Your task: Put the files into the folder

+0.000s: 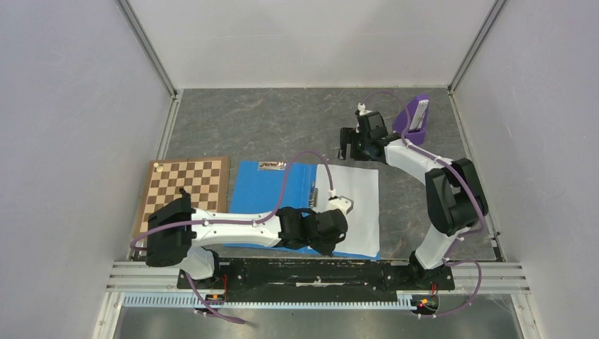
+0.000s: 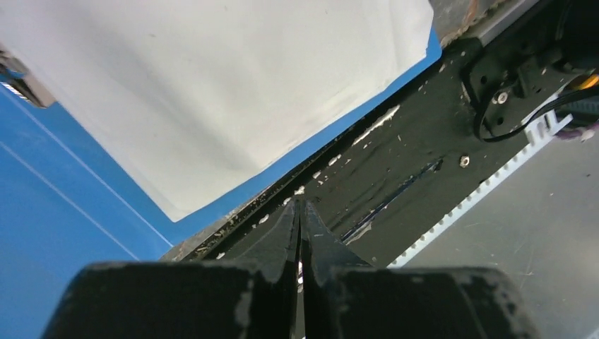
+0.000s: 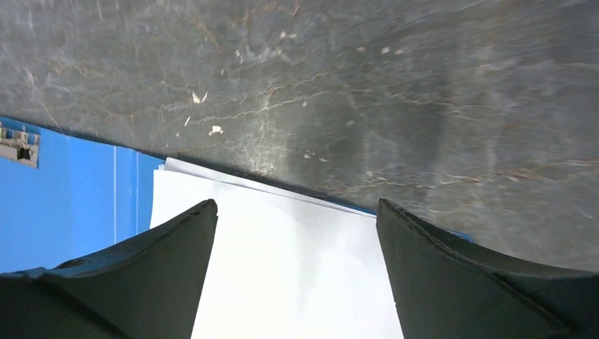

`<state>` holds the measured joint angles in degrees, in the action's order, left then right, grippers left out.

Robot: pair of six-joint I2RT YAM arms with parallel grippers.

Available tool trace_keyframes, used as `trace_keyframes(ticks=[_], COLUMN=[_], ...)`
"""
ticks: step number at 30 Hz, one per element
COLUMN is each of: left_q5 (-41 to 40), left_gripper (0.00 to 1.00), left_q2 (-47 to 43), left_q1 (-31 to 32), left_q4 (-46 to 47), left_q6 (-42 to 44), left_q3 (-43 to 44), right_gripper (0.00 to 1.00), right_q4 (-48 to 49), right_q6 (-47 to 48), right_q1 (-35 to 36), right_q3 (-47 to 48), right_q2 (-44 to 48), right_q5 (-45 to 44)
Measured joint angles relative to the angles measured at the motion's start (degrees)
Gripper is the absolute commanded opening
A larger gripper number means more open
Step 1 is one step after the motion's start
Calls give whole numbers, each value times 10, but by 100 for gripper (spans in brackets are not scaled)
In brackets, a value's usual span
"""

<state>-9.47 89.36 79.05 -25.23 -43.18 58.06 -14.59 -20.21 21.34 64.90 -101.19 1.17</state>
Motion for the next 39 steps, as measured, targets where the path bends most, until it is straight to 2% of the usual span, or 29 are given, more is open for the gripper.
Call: trace_keyframes(ticks=[5,8,11,15,24,33,39], left_q5=[-10,-20,-28,-35,-34,-31,-20], left_gripper=[2,2,2,2,2,2,2], left_q2=[-28,-28,-19,25,124,140,143], left_q1=[-53,-136,-210,-261,-283,-283,-283], left_q4=[-35,-56,-65,-64,-59,-51,-38], left_q6=[0,0,-1,-2,-9,-24,-31], left_q3=[15,23,27,41,65,66,66], right_gripper=[91,98,98,98,98,89,88], right_q4=[-3,1,0,9,70,116,128], right_q6=[0,-2,-6,-20,-69,-102,-109], right_q1=[-25,-51,-70,-69,-68,-68,-68], right_q3=[-41,-115,-193,-268,-339,-361,-365], right_q2=[78,152,215,257,279,280,280], right_q5=[-27,-39,-49,-40,-14,12,22])
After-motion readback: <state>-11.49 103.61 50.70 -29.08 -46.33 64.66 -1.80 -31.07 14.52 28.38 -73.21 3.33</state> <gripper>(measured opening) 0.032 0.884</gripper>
